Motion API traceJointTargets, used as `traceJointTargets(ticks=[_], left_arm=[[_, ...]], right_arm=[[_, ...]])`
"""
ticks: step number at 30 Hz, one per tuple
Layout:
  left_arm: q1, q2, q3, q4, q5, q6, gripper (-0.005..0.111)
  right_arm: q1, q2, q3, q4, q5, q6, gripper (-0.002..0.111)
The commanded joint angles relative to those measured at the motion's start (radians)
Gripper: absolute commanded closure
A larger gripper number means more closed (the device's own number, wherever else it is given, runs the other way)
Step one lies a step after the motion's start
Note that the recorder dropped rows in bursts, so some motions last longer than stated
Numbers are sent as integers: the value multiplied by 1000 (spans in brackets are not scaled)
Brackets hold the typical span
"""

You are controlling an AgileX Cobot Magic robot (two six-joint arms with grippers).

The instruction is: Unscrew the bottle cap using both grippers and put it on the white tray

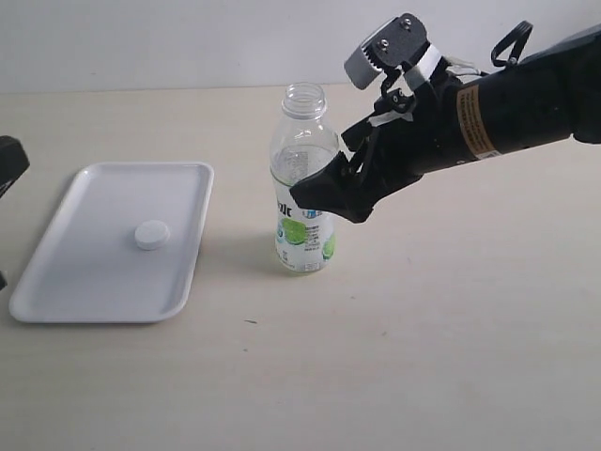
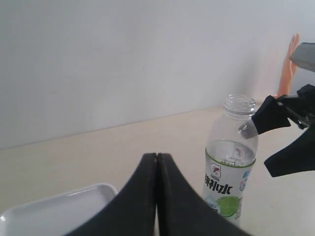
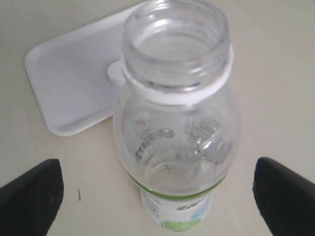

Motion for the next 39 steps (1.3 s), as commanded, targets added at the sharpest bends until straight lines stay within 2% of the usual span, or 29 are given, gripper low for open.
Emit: traceJointTargets(ticks=[1, 8, 12, 16, 21, 23, 25, 28, 36, 39], left_arm=[[0, -134, 88, -2, -28, 22, 107], [0, -288, 146, -48, -32, 62, 107], [0, -393, 146, -57, 129, 71, 107], [7, -493, 146, -60, 230, 67, 107], [202, -608, 146, -60, 307, -29, 107], [312, -649, 146, -60, 377, -104, 107], [350, -675, 146, -60, 451, -108, 107], [368, -704, 146, -60, 561, -120, 107], [421, -723, 146, -46, 604, -96, 107], [433, -723, 146, 14, 654, -89, 107]], right_arm=[[-5, -9, 3, 4, 2, 1, 9], [-5, -9, 3, 4, 2, 1, 9], [-5, -9, 3, 4, -2, 1, 9], [-5, -9, 3, 4, -14, 1, 9], [-5, -9, 3, 4, -17, 1, 9], [-5, -9, 3, 4, -17, 1, 9], [-5, -9, 3, 4, -17, 1, 9], [-5, -9, 3, 4, -17, 1, 9], [-5, -9, 3, 4, -19, 1, 9], [-5, -9, 3, 4, -19, 1, 9]])
